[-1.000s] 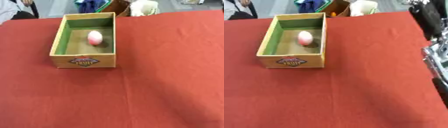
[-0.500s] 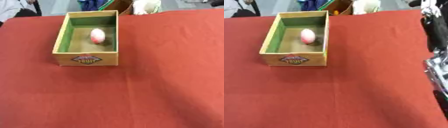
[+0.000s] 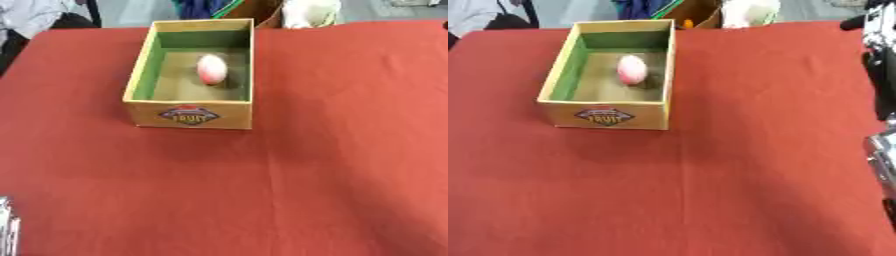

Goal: Pick up objects on the table and place them in the box.

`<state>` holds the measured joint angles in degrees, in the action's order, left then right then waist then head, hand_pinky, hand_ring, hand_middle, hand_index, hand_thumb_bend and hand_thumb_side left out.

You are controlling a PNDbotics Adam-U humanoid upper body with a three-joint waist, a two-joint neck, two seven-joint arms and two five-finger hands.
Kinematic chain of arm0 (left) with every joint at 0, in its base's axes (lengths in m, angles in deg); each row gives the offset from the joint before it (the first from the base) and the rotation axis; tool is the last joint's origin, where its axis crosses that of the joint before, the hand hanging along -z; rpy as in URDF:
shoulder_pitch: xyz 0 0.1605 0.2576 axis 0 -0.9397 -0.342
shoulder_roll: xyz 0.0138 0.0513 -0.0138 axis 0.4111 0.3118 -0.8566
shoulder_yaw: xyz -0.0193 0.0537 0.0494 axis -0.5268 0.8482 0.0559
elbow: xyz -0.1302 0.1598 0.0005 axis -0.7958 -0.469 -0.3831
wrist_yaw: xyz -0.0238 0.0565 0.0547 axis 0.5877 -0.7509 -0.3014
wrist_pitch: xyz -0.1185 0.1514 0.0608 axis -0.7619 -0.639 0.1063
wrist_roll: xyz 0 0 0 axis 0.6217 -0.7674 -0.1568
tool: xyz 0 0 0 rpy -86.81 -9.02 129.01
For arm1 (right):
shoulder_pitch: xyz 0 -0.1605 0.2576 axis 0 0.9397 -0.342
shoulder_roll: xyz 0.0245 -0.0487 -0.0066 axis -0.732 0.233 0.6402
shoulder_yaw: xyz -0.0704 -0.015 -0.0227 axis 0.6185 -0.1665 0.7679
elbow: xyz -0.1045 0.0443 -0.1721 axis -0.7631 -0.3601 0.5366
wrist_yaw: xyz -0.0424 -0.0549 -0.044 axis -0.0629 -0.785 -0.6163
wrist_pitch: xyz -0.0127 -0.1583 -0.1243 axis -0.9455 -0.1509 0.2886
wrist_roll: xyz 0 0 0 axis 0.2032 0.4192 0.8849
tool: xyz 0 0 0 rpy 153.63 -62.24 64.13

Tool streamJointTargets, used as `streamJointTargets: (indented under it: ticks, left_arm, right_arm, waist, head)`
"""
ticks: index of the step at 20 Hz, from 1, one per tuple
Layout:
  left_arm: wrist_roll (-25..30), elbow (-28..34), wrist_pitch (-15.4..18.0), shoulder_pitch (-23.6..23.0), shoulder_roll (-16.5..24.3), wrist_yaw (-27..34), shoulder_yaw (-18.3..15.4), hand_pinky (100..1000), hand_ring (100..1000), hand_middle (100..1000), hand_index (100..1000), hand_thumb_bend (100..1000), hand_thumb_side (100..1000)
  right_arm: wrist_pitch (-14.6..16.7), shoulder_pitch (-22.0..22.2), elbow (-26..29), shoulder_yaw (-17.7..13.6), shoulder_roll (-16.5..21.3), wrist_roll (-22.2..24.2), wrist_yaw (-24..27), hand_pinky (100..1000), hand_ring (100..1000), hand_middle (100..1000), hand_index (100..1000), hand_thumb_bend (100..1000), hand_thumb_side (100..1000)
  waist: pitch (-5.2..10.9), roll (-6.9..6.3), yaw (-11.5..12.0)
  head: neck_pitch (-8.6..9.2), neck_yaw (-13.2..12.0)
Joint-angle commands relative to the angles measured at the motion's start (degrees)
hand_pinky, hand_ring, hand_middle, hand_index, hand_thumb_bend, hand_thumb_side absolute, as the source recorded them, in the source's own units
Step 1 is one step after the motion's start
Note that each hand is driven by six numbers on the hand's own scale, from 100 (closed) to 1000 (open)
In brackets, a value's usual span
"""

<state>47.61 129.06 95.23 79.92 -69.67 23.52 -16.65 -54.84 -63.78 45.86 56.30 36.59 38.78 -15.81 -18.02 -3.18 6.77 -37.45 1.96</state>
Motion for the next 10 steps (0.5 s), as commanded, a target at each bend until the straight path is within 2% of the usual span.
streamJointTargets:
  ticks: [1,10]
  left_arm:
    - [-0.22,1.11,0.05,0.46,0.51,-0.31,-0.48,610,514,468,633,100,676]
    - [-0.36,1.11,0.31,0.8,0.38,-0.31,-0.58,609,516,470,634,100,681]
  right_arm:
    - [-0.67,-0.34,1.15,-0.7,0.32,0.44,-0.37,524,717,656,787,100,521]
    - [-1.49,0.44,1.15,-0.64,-0.84,-0.02,-0.76,524,705,637,778,100,522]
  waist:
    - [0.75,0.16,0.12]
    - [0.52,0.24,0.21]
  head:
    - [0.58,-0.26]
    - [1.48,0.54]
